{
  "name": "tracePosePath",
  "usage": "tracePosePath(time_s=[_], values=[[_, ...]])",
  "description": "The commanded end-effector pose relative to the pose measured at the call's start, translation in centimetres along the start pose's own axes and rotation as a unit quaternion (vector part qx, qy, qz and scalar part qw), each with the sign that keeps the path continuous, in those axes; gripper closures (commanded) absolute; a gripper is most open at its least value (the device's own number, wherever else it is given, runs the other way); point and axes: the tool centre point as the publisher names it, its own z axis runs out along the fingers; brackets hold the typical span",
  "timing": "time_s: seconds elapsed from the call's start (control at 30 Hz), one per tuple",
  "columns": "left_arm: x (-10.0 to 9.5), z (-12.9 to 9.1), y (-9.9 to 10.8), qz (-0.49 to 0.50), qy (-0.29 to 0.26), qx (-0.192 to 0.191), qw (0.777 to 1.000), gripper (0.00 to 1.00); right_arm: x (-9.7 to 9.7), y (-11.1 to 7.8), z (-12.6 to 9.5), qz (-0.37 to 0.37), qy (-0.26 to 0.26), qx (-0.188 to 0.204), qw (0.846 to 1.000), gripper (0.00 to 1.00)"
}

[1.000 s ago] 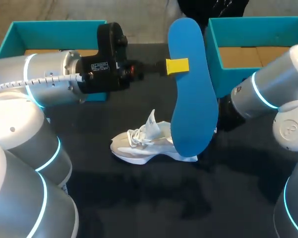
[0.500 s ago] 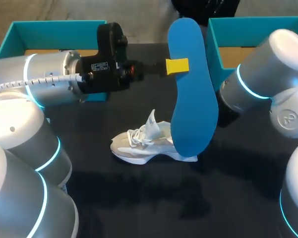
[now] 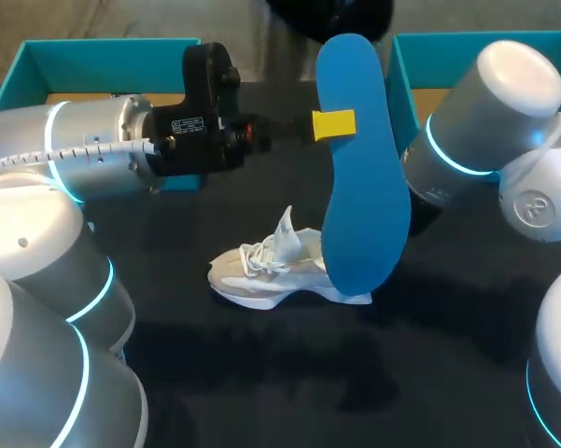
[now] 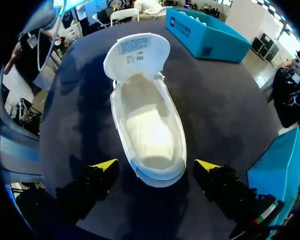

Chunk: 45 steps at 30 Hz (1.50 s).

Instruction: Take the shoe out of the shoebox, open the shoe tongue, remove and reinsert the insole, then place the shoe into the shoebox

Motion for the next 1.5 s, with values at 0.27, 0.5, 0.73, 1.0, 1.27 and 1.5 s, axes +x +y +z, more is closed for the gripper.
tracePosePath(time_s=[0.27,0.5,0.73,1.0,1.27,1.5], values=[[-0.1,0.3,0.0,0.0,0.0,0.001,1.0,1.0,-1.3,0.4,-0.5,-0.014,-0.015,0.034,0.999,0.0],[-0.1,0.3,0.0,0.0,0.0,0.001,1.0,1.0,-2.6,0.7,-1.8,-0.034,-0.032,0.067,0.997,0.0],[-0.1,0.3,0.0,0.0,0.0,0.001,1.0,1.0,-2.5,1.5,-2.3,-0.077,-0.035,0.104,0.991,0.0],[-0.1,0.3,0.0,0.0,0.0,0.001,1.0,1.0,-2.0,2.3,-2.0,-0.084,-0.037,0.142,0.986,0.0],[-0.1,0.3,0.0,0.0,0.0,0.001,1.0,1.0,-1.6,3.3,-1.4,-0.101,-0.038,0.157,0.982,0.0],[-0.1,0.3,0.0,0.0,0.0,0.001,1.0,1.0,-1.2,3.7,-1.1,-0.112,-0.027,0.157,0.981,0.0]])
